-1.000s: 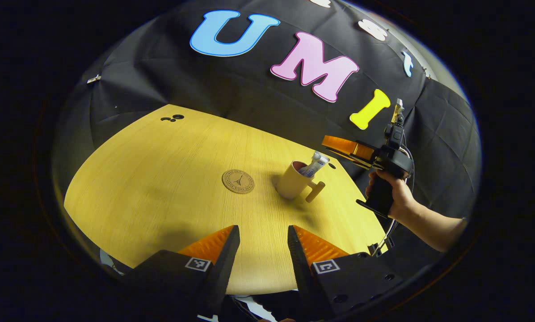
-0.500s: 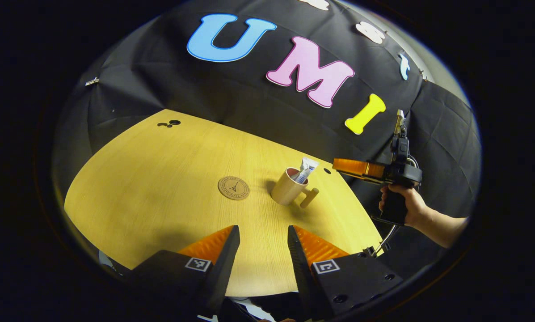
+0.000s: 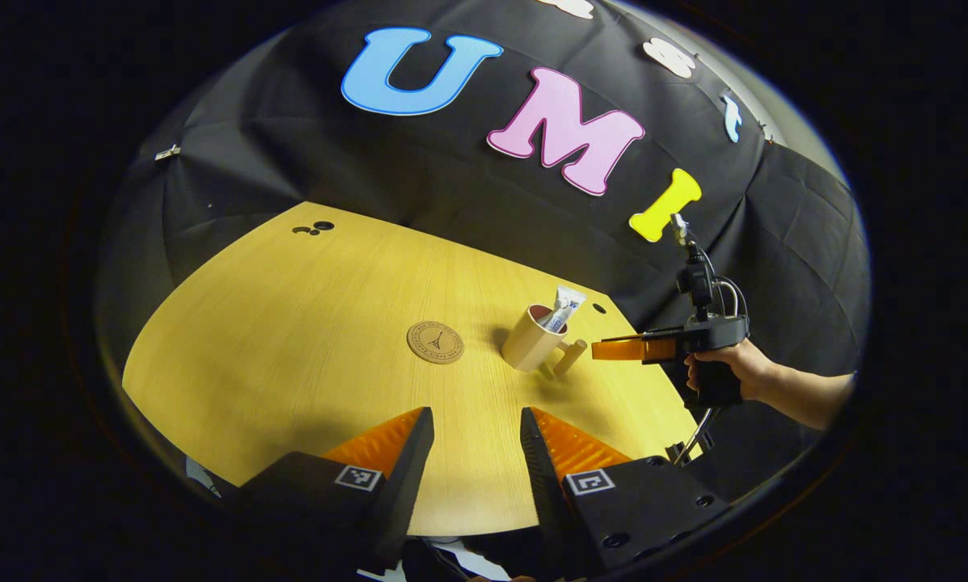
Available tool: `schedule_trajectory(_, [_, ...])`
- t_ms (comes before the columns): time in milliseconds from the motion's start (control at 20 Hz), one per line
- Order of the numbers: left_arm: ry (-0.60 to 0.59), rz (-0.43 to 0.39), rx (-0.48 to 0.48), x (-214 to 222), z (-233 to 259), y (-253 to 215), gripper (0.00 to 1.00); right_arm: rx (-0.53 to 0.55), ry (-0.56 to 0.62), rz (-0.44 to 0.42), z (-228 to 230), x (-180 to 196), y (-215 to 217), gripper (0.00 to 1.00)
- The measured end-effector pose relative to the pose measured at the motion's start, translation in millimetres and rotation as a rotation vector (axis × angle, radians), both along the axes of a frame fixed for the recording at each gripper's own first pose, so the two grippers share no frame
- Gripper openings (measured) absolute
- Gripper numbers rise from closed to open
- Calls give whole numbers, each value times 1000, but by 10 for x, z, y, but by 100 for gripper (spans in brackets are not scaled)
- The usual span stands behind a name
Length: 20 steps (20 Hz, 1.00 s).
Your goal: Put the toothbrush and toothpaste on the desktop into the cup, then pick up the cup and place it on the coaster on the desktop.
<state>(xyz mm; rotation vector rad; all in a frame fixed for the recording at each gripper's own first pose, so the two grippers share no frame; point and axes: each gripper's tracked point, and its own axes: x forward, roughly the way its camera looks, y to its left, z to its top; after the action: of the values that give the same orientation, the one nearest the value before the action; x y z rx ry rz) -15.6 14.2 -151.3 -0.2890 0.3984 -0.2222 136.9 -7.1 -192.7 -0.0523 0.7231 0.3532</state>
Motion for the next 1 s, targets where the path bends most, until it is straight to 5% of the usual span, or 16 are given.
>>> schedule_trajectory(1000, [54, 53, -30, 308, -176, 423, 68, -184, 279, 109, -772, 519, 140, 50])
